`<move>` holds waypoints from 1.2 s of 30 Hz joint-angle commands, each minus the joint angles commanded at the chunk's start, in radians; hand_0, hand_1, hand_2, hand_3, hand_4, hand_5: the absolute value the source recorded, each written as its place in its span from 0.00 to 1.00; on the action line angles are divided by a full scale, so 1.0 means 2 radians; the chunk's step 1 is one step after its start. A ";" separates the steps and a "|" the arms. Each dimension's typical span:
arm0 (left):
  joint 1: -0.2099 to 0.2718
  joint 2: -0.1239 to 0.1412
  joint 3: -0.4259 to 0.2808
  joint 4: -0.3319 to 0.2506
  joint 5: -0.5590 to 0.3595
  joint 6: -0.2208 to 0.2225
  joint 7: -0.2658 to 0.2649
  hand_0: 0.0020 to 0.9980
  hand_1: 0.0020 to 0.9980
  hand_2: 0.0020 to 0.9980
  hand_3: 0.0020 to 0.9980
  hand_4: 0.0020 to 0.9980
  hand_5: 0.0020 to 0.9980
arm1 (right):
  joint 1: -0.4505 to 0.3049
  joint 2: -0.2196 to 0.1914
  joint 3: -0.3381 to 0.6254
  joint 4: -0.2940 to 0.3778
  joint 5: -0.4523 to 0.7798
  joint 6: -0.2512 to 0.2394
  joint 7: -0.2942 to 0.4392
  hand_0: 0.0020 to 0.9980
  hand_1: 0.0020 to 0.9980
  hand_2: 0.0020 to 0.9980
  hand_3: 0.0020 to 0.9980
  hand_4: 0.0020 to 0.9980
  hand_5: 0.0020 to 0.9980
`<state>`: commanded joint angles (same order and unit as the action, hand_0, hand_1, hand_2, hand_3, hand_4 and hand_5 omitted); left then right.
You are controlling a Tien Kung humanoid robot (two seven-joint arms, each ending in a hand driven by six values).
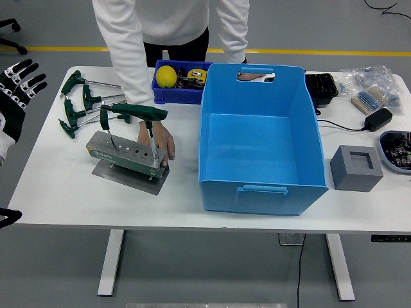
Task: Lift tool from toolbox,place it in box,lift tool from toolbox,place it in box
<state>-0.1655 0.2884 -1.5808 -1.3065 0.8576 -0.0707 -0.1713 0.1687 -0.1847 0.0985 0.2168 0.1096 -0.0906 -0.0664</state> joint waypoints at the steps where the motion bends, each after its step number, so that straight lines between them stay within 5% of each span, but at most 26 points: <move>1: -0.001 0.001 0.000 0.001 0.000 0.000 0.000 0.78 0.77 0.83 0.73 1.00 0.96 | 0.000 0.000 0.001 0.000 0.000 0.000 0.000 0.78 0.76 0.80 0.67 0.89 0.79; 14: -0.010 0.010 0.026 -0.002 -0.001 -0.002 0.001 0.78 0.77 0.83 0.73 1.00 0.96 | 0.000 0.001 0.002 -0.001 0.001 0.000 0.001 0.78 0.76 0.80 0.67 0.89 0.78; 20: -0.025 0.028 0.059 -0.007 0.012 -0.001 -0.001 0.79 0.78 0.83 0.73 1.00 0.95 | 0.000 0.001 0.003 -0.001 0.002 0.000 0.001 0.78 0.76 0.80 0.67 0.89 0.78; 24: -0.055 0.042 0.072 -0.027 0.097 0.007 -0.008 0.79 0.78 0.83 0.73 1.00 0.95 | 0.000 0.001 0.004 -0.001 0.002 0.000 0.001 0.78 0.76 0.80 0.67 0.89 0.78; 25: -0.061 0.044 0.075 -0.033 0.116 0.012 -0.010 0.88 0.85 0.87 0.77 1.00 0.80 | 0.000 0.001 0.004 -0.001 0.002 0.000 0.001 0.78 0.76 0.80 0.67 0.89 0.78; 30: -0.102 0.058 0.116 -0.073 0.220 0.017 -0.012 0.88 0.85 0.87 0.77 1.00 0.80 | 0.001 0.000 0.004 -0.001 0.002 -0.001 0.001 0.78 0.76 0.80 0.67 0.89 0.78; 36: -0.147 0.072 0.195 -0.084 0.350 -0.009 0.031 0.92 0.89 0.92 0.79 1.00 0.76 | 0.001 -0.001 0.004 -0.001 0.004 -0.002 0.001 0.77 0.76 0.80 0.67 0.89 0.78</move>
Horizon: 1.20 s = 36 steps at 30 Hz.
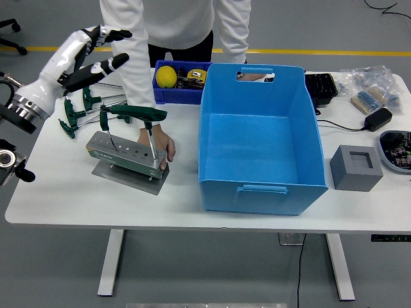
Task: Lift tool from toolbox,place it in box,lift tool from toolbox,place it in box
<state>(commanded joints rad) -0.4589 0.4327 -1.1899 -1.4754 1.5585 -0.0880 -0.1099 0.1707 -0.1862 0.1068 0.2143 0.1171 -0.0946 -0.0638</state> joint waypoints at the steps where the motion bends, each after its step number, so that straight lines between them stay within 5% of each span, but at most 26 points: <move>1: -0.005 0.001 0.010 0.002 0.019 0.000 0.005 0.93 0.91 0.95 0.83 1.00 0.73 | 0.000 0.000 0.000 0.000 0.000 0.000 0.000 0.77 0.76 0.80 0.67 0.89 0.78; 9: -0.034 0.000 0.077 0.009 0.189 -0.003 0.071 0.94 0.91 0.96 0.86 1.00 0.70 | -0.001 0.000 -0.005 0.000 0.004 -0.001 0.000 0.77 0.76 0.80 0.67 0.89 0.78; 17: -0.046 -0.006 0.102 0.024 0.351 -0.022 0.129 0.92 0.90 0.94 0.86 1.00 0.68 | -0.001 0.000 -0.009 0.000 0.005 -0.002 0.000 0.77 0.76 0.80 0.67 0.89 0.78; 24: -0.046 -0.006 0.117 0.027 0.355 -0.032 0.158 0.86 0.86 0.88 0.84 1.00 0.67 | -0.001 -0.001 -0.008 0.000 0.006 -0.002 0.000 0.77 0.76 0.80 0.66 0.89 0.78; 25: -0.046 -0.007 0.120 0.025 0.355 -0.031 0.160 0.73 0.72 0.74 0.78 1.00 0.68 | -0.002 -0.001 -0.009 0.000 0.006 -0.002 0.000 0.77 0.76 0.80 0.67 0.89 0.78; 36: -0.050 -0.016 0.141 0.028 0.352 -0.014 0.176 0.63 0.65 0.67 0.75 1.00 0.69 | -0.003 -0.001 -0.012 0.000 0.007 -0.002 0.000 0.77 0.76 0.80 0.67 0.89 0.78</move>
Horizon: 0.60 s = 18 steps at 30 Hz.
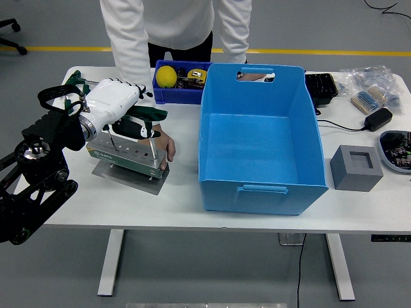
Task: Lift tool from toolbox,place it in box,lift tool from toolbox,place it in box
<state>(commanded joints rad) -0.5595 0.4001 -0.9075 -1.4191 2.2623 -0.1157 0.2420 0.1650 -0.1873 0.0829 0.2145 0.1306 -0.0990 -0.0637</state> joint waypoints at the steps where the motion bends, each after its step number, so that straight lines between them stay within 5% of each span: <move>1: 0.000 -0.001 0.001 0.001 -0.001 0.002 0.001 0.52 0.52 0.55 0.69 1.00 0.71 | 0.000 0.000 0.000 0.000 0.000 0.000 0.000 0.77 0.76 0.80 0.67 0.89 0.78; 6: -0.004 -0.006 0.010 0.014 -0.001 0.015 0.003 0.52 0.52 0.55 0.69 1.00 0.71 | 0.000 0.000 0.000 0.000 0.000 0.000 0.000 0.77 0.76 0.80 0.67 0.89 0.78; 7: -0.005 -0.006 0.011 0.016 -0.001 0.017 0.004 0.44 0.42 0.46 0.60 1.00 0.72 | 0.000 0.000 0.000 0.000 0.000 0.000 0.000 0.77 0.76 0.80 0.67 0.89 0.78; 18: -0.013 -0.002 0.028 0.023 0.001 0.024 0.009 0.39 0.34 0.38 0.52 1.00 0.73 | 0.000 -0.001 0.000 0.000 0.000 0.000 0.000 0.77 0.76 0.80 0.67 0.89 0.78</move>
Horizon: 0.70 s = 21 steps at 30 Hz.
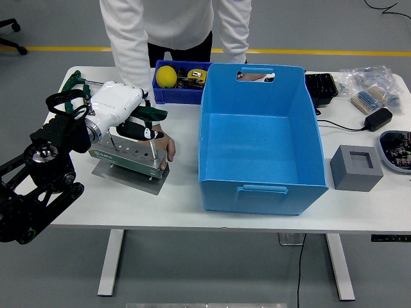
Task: Lift tool from toolbox,place it in box,lift tool from toolbox,place it in box
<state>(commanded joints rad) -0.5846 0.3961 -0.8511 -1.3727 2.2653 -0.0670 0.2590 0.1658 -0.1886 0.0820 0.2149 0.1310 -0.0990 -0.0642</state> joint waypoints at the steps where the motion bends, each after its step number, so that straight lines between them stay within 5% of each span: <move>1: -0.001 0.000 0.001 0.001 0.000 0.000 0.001 0.37 0.28 0.31 0.43 1.00 0.73 | 0.000 0.000 0.000 0.000 0.000 0.000 0.000 0.77 0.76 0.80 0.67 0.89 0.78; 6: -0.003 0.001 0.004 0.003 -0.003 0.005 0.002 0.37 0.28 0.31 0.43 1.00 0.73 | 0.000 0.000 0.001 0.000 0.000 0.000 0.000 0.77 0.76 0.80 0.67 0.89 0.78; 7: -0.003 0.001 0.004 0.004 -0.003 0.006 0.001 0.30 0.21 0.24 0.32 1.00 0.75 | 0.000 0.000 0.001 0.000 0.000 0.000 0.000 0.77 0.76 0.80 0.67 0.89 0.78; 21: -0.007 -0.001 0.010 0.019 -0.013 0.020 -0.006 0.22 0.14 0.18 0.23 1.00 0.78 | -0.001 0.000 0.001 -0.001 0.002 -0.001 0.000 0.77 0.76 0.80 0.66 0.89 0.78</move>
<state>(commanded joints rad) -0.5986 0.3948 -0.8306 -1.3349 2.2396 -0.0263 0.2463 0.1646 -0.1892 0.0840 0.2139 0.1346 -0.1007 -0.0636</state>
